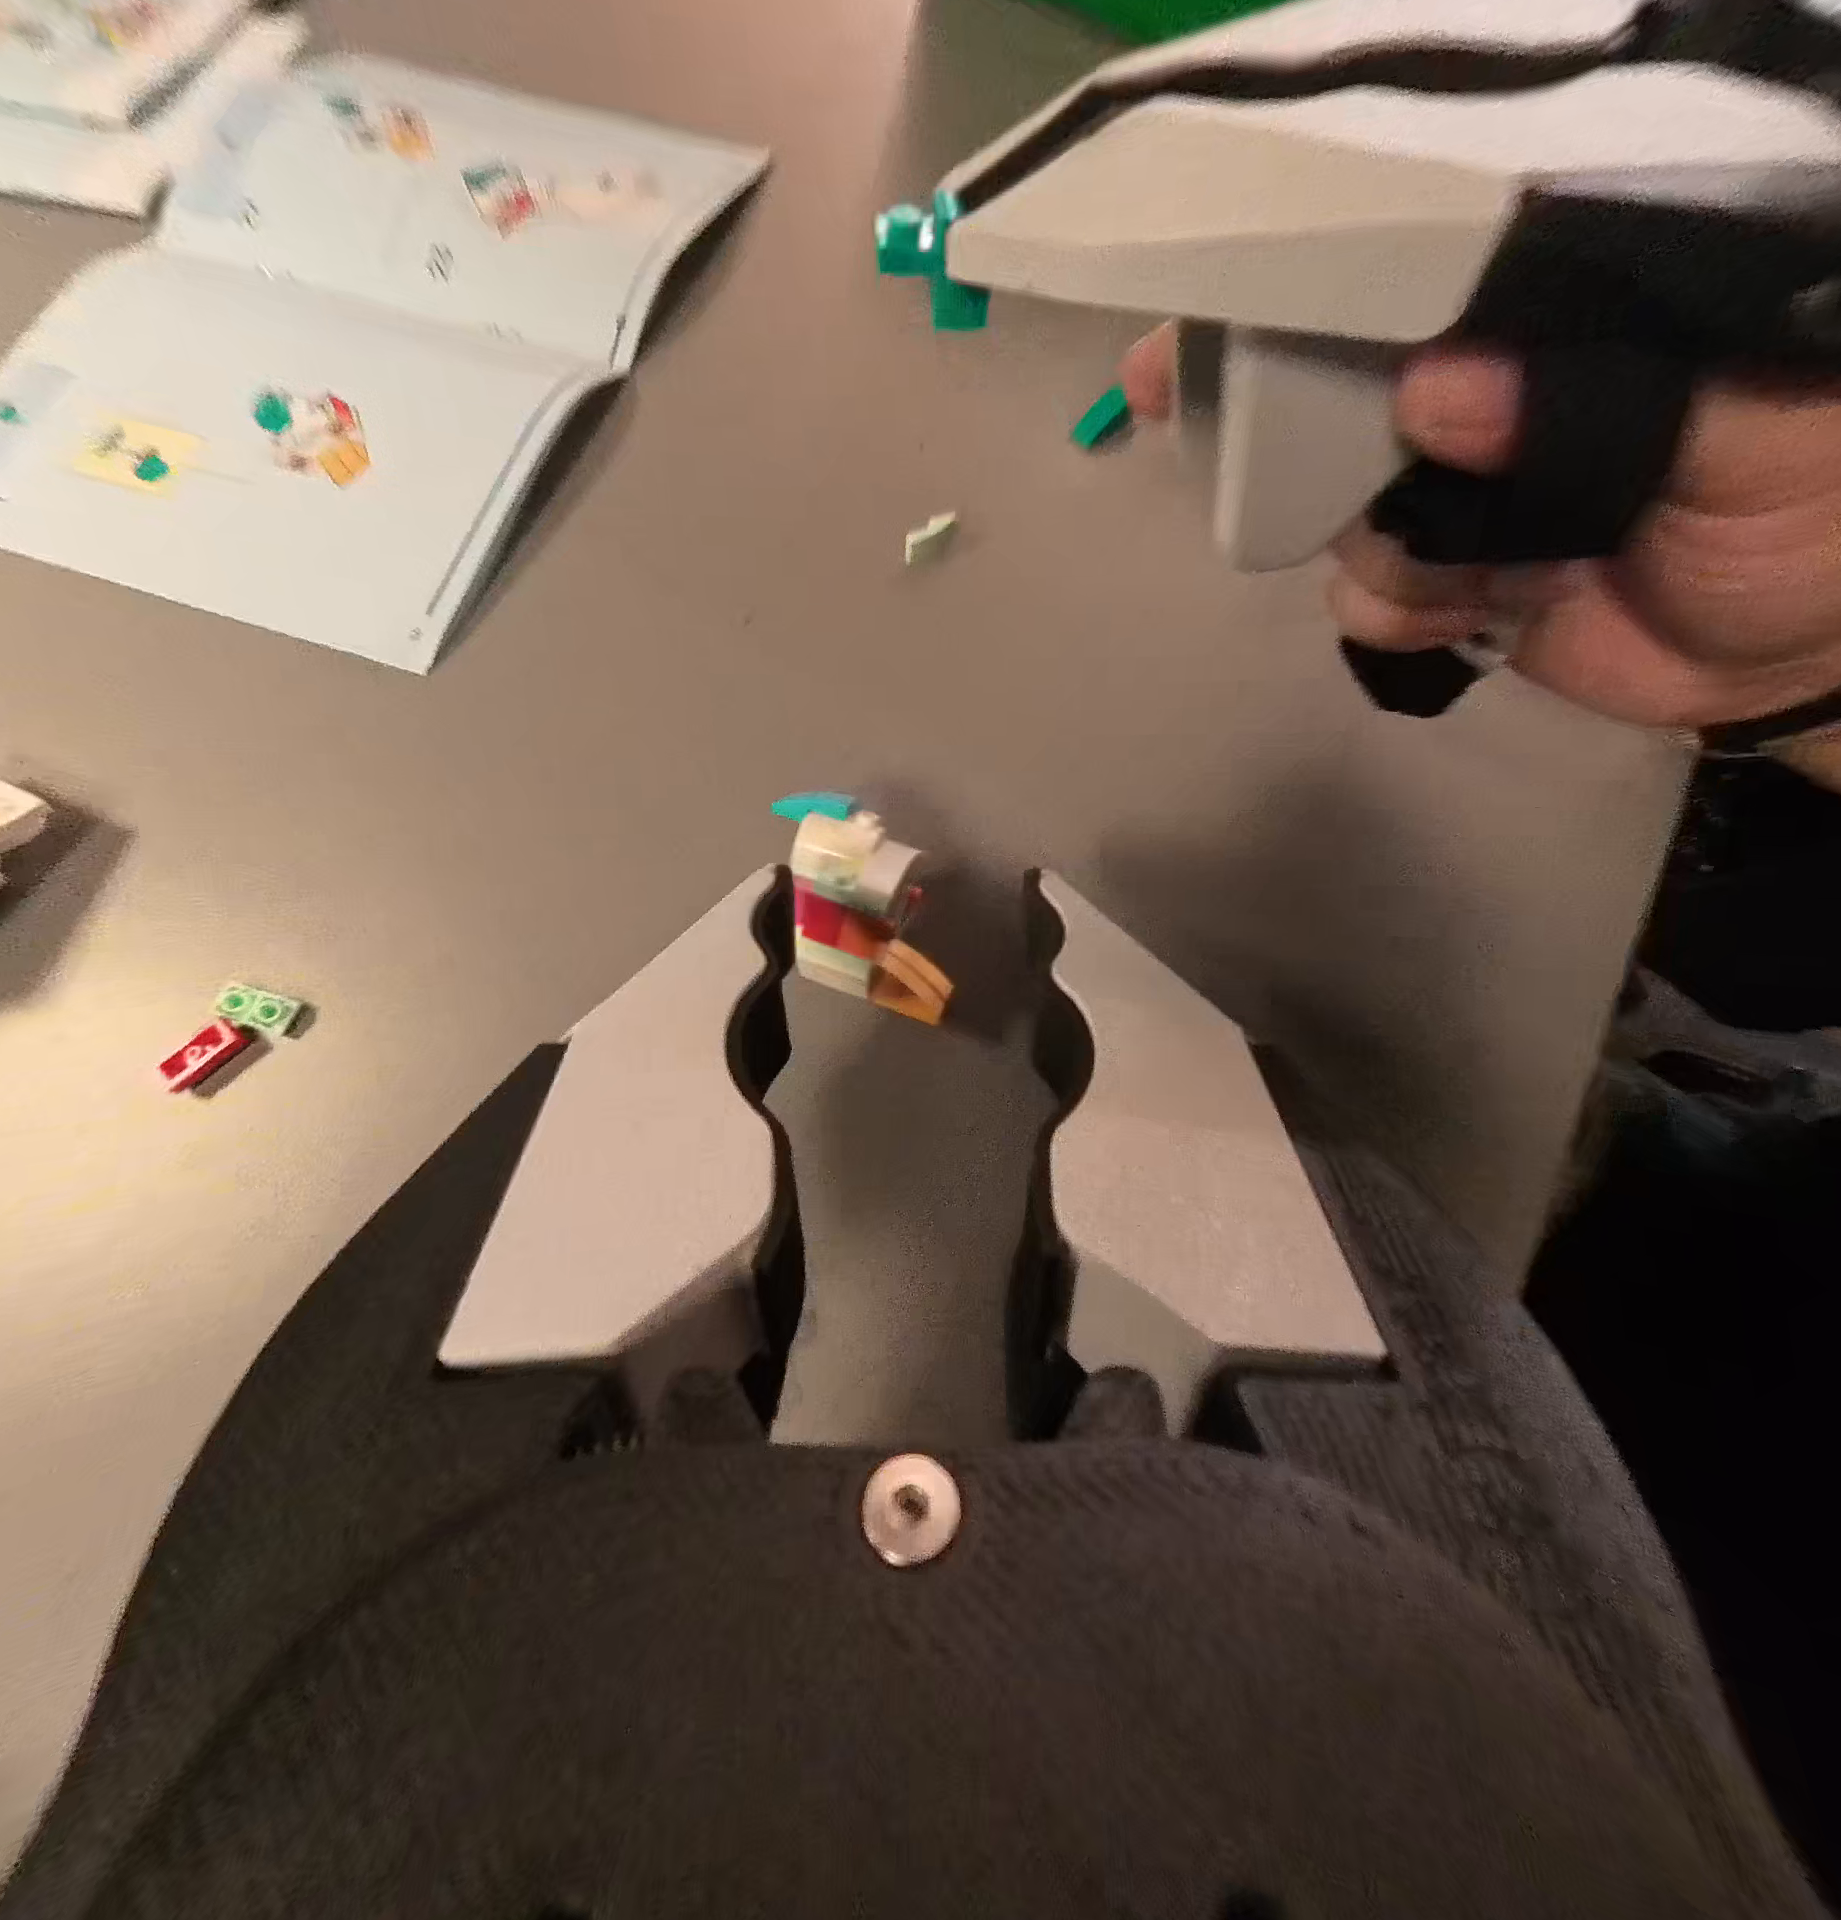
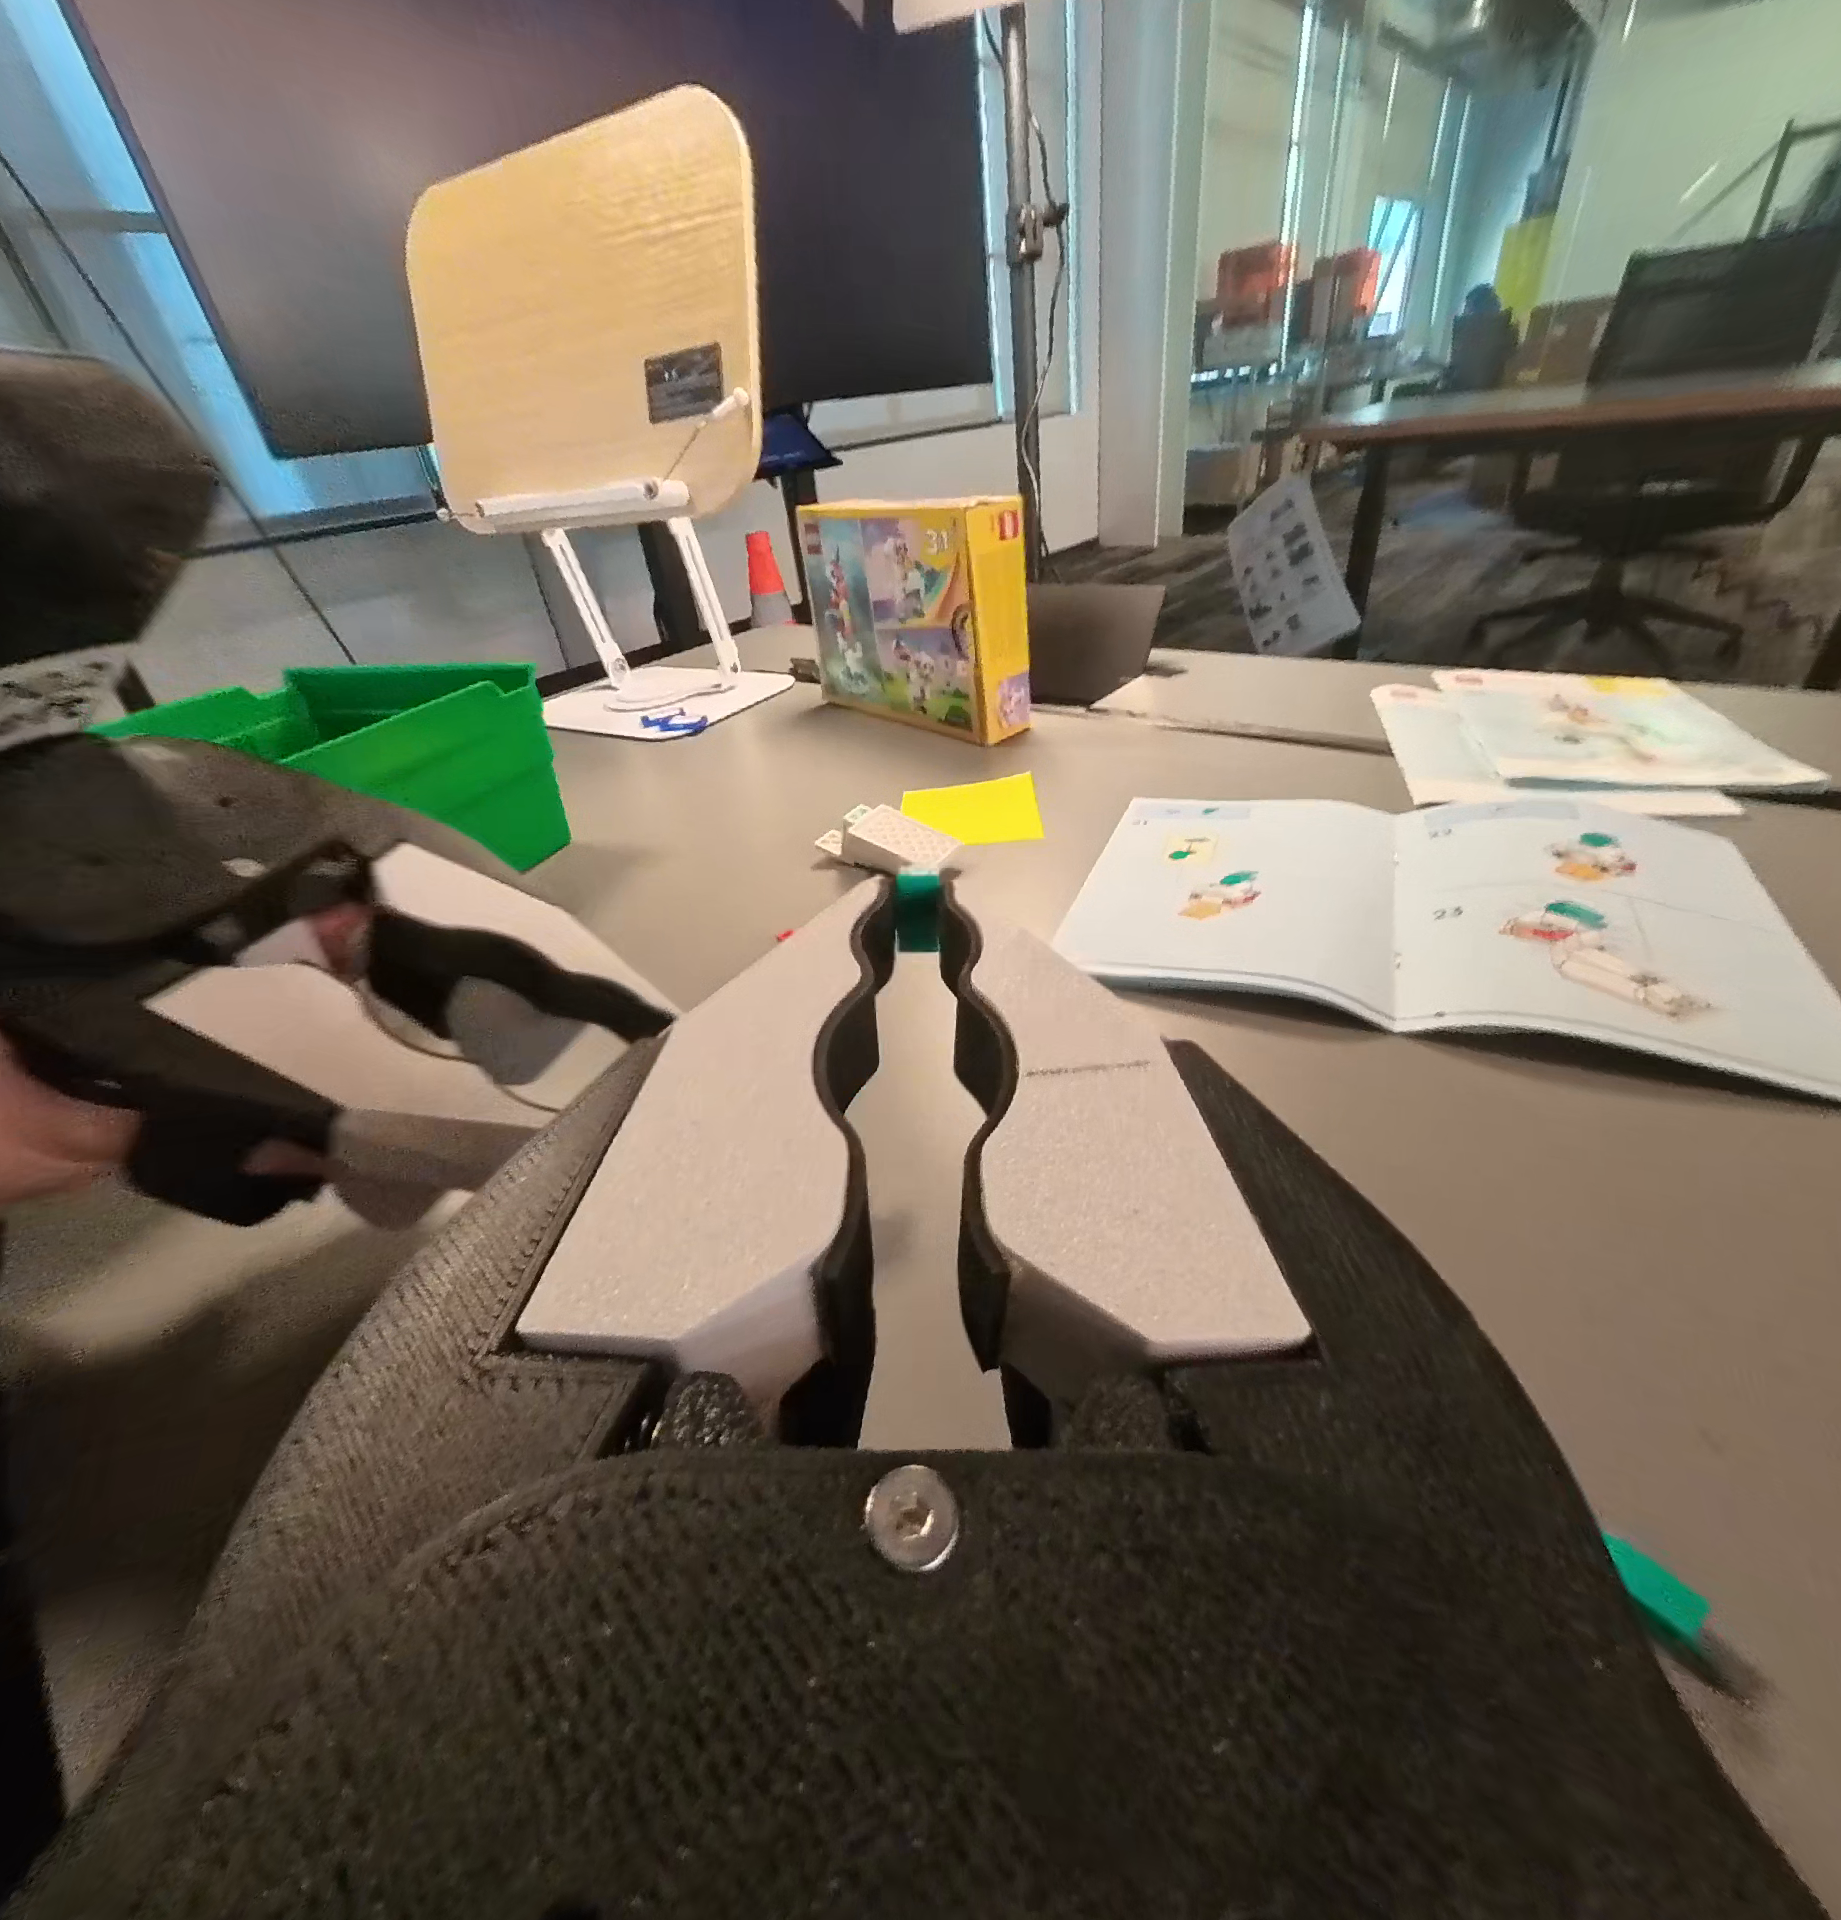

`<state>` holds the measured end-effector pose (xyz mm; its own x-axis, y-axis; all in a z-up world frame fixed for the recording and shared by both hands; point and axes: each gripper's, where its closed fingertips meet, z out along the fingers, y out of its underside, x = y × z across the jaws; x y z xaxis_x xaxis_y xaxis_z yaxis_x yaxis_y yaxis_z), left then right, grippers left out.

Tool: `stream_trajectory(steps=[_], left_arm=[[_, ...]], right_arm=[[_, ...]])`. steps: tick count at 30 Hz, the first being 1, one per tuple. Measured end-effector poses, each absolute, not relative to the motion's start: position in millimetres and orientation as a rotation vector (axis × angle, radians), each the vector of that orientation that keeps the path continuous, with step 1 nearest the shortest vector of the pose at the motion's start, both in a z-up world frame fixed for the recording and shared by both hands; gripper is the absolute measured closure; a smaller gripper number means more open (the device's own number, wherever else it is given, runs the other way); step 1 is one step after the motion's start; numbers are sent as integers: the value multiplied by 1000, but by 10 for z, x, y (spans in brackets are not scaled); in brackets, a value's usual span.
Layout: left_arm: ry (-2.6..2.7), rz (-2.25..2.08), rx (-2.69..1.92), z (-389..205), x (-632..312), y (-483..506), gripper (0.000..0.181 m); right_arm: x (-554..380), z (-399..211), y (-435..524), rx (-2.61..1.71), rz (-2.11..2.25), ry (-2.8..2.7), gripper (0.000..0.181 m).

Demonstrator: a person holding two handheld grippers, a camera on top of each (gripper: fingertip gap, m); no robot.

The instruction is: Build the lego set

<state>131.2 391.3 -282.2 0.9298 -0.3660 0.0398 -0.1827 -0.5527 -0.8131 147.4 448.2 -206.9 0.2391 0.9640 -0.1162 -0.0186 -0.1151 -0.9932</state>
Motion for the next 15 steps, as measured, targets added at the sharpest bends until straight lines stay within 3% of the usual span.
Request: stream_trajectory(steps=[15], left_arm=[[186, -290, -1946, -2363, 949, 3383, 144]], right_arm=[[1320, -1847, 4657, -1160, 896, -943, 176]])
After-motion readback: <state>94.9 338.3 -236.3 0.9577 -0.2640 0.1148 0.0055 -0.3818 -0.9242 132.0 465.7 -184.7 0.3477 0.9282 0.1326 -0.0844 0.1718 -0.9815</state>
